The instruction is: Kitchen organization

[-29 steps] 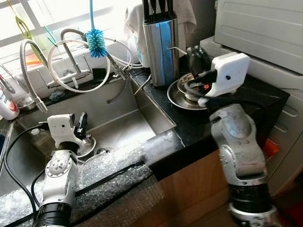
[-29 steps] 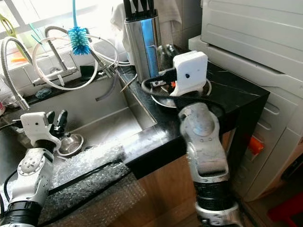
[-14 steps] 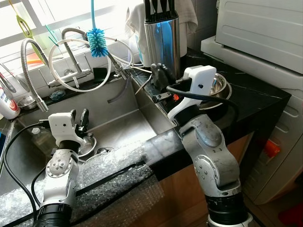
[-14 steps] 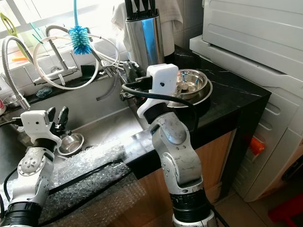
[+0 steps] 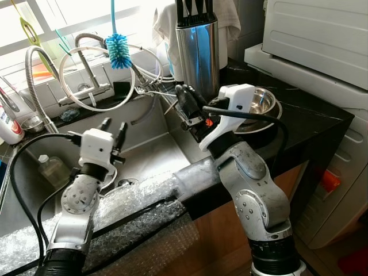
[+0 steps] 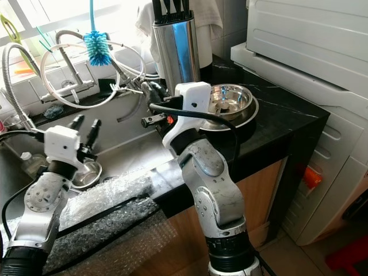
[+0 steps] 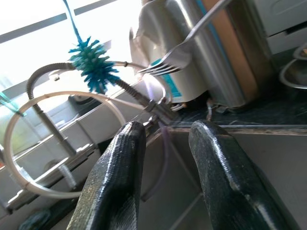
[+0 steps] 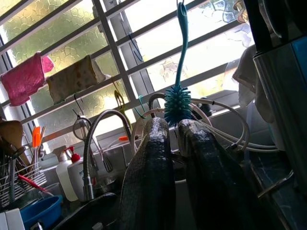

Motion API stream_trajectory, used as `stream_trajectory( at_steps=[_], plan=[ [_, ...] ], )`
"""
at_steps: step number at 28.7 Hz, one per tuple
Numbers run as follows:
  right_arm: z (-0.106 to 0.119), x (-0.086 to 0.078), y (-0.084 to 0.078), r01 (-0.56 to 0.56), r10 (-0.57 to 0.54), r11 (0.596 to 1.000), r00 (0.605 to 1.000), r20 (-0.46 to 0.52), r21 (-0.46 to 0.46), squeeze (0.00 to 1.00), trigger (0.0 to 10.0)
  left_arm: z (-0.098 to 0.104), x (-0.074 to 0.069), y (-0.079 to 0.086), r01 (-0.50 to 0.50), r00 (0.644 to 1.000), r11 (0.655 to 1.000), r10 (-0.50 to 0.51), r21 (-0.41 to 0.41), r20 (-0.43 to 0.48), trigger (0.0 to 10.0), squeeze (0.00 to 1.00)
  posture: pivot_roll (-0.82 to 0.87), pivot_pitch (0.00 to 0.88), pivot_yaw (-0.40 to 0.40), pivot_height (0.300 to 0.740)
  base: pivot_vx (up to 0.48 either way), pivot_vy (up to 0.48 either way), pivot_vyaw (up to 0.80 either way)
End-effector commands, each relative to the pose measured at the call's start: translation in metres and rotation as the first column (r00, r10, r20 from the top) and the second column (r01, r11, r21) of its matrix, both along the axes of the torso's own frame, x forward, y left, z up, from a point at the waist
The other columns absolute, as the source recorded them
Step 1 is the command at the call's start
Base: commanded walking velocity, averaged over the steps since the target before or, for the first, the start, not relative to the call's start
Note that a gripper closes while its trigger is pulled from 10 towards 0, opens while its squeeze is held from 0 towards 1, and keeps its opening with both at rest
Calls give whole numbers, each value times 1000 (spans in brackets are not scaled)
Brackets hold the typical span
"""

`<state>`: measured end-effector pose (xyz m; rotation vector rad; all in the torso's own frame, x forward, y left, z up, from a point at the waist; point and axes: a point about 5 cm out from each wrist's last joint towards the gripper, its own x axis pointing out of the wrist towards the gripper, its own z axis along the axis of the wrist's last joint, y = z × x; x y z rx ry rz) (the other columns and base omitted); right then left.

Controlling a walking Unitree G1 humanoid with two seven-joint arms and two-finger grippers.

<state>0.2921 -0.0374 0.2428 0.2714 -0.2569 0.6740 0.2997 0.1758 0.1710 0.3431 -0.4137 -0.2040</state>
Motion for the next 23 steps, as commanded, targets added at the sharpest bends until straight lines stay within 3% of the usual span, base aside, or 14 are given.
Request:
stream_trajectory(
  at_steps=[1, 8, 9, 10, 11, 17, 18, 19, 23],
  plan=[
    [5, -3, 10, -45, 45, 999, 999, 10, -3, 0, 10000, 6, -3, 4, -5, 1000, 1000, 4, 26, 27, 10000, 0, -142, 0, 160, 740, 0, 0, 0],
    [-12, 14, 1, 67, -68, 998, 995, -74, -20, 0, 10000, 7, -3, -3, 4, 1000, 1000, -4, 13, 30, 10000, 0, -131, 0, 161, 740, 0, 0, 0],
    [-15, 16, -1, 88, -89, 996, 992, -88, -17, 0, 10000, 7, -3, -4, 8, 999, 1000, -8, 3, 31, 10000, 94, -130, 0, 162, 740, 0, 0, 0],
    [-16, 17, -2, 101, -102, 995, 990, -97, -14, 0, 10000, 7, -3, -5, 11, 999, 1000, -11, -4, 31, 10000, 94, -128, 0, 161, 740, 0, 0, 0],
    [-17, 19, -3, 113, -114, 994, 988, -106, -12, 0, 10000, 7, -3, -7, 18, 999, 1000, -18, -13, 29, 10000, 1000, -128, 0, 162, 740, 0, 0, 0],
    [-18, 22, -4, 131, -132, 991, 985, -109, -9, 0, 10000, 9, -2, -15, 51, 998, 998, -50, -21, 28, 10000, 1000, -131, 0, 165, 740, 0, 0, 0],
    [-17, 22, -3, 126, -125, 992, 986, -106, -1, 0, 10000, 9, -1, -18, 65, 998, 998, -64, -14, 28, 10000, 216, -135, 0, 168, 740, 0, 0, 0],
    [-16, 23, -3, 124, -123, 992, 987, -105, 3, 0, 10000, 9, -1, -19, 70, 997, 998, -69, -11, 29, 10000, 0, -135, 0, 168, 740, 0, 0, 0],
    [-11, 18, 6, 41, -36, 998, 994, -103, 40, 0, 10000, 9, -1, -22, 81, 996, 997, -80, -11, 25, 10000, 0, -136, 0, 169, 740, 0, 0, 0]
  ],
)
